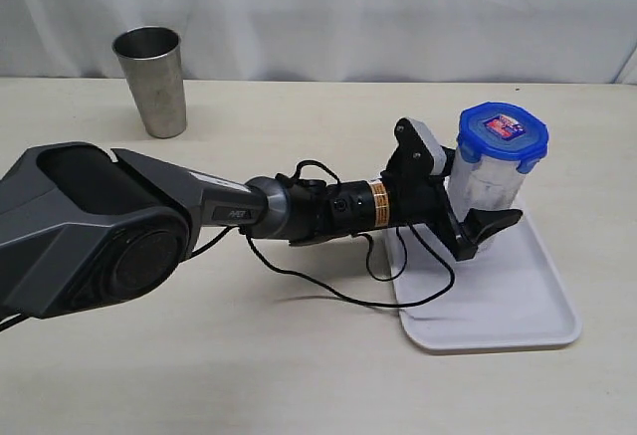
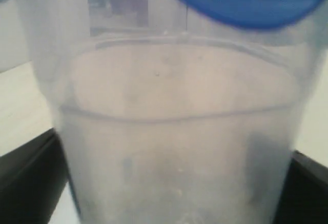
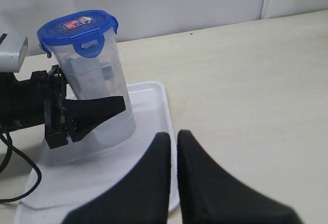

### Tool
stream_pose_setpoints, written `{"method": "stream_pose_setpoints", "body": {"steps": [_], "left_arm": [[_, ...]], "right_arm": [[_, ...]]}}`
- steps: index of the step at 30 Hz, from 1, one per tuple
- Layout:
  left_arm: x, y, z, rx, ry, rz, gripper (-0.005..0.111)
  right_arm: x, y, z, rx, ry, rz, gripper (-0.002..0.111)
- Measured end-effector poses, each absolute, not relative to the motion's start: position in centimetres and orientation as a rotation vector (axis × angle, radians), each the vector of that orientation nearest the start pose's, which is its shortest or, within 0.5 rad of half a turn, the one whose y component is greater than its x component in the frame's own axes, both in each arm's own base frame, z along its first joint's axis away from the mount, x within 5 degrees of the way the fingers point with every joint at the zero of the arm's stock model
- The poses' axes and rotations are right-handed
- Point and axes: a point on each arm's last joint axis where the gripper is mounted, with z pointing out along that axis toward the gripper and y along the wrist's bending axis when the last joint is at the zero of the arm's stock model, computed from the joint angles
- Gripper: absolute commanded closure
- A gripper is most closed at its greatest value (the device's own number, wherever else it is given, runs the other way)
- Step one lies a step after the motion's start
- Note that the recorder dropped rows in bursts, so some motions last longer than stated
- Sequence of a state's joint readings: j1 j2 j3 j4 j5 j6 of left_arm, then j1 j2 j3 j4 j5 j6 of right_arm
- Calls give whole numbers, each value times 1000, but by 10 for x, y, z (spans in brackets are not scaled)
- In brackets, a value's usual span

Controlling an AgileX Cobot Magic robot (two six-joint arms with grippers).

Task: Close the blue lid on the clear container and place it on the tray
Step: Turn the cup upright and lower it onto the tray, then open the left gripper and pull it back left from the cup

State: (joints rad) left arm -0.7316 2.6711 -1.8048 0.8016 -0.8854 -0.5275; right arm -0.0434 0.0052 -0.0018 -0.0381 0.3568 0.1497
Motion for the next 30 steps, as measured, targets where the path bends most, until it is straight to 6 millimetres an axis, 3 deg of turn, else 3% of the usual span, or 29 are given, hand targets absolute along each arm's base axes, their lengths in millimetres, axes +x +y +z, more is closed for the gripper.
{"method": "stream_pose_setpoints", "body": {"steps": [21,30], "left_arm": [[387,-359,52,1276,1661,-1030,22],[393,-350,79,1369,1790,-852,22]], "right_arm": [[53,-4,181,154,1837,37,104],[53,-4,181,154,1837,37,104]]}}
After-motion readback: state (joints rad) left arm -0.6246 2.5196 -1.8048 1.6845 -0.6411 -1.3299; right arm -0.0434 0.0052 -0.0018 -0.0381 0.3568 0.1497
